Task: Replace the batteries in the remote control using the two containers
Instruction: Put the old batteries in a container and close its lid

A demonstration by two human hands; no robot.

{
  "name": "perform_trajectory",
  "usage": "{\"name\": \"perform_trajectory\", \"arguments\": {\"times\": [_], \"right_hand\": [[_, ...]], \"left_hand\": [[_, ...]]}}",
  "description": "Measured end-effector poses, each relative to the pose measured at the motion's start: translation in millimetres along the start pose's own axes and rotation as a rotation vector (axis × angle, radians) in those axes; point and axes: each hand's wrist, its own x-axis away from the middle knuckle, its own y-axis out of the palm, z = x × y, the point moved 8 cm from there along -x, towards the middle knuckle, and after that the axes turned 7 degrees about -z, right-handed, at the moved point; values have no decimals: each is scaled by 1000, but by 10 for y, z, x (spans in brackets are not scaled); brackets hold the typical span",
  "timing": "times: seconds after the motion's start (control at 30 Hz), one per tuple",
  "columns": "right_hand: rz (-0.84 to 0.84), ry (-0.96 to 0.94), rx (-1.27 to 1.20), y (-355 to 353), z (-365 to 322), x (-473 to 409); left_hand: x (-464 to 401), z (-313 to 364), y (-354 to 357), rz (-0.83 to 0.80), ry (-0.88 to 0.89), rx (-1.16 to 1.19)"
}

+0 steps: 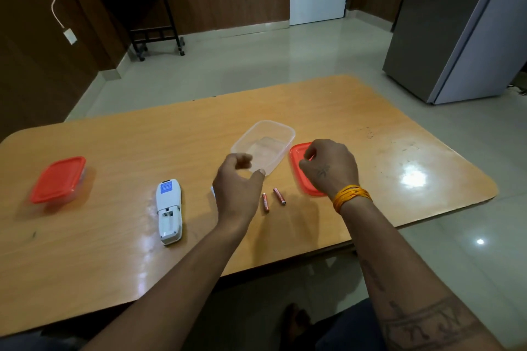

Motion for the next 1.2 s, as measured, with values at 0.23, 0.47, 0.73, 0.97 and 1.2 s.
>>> {"name": "perform_trajectory", "arguments": {"times": [0.23,0.47,0.73,0.97,1.2], "right_hand": [[-356,-76,196,588,-214,125],[-362,-60,244,651,-280,143],[-88,-80,89,263,-493,89],[96,-7,-57,177,-642,-211],[31,75,61,511,-607,-418]], "left_hand": [[149,-82,226,-268,55,-569],[102,-33,287,-335,72,-775],[-168,48,85,-261,87,-600],[-727,300,22,-179,159,-655],[-1085,312,416,-359,199,-952]]}}
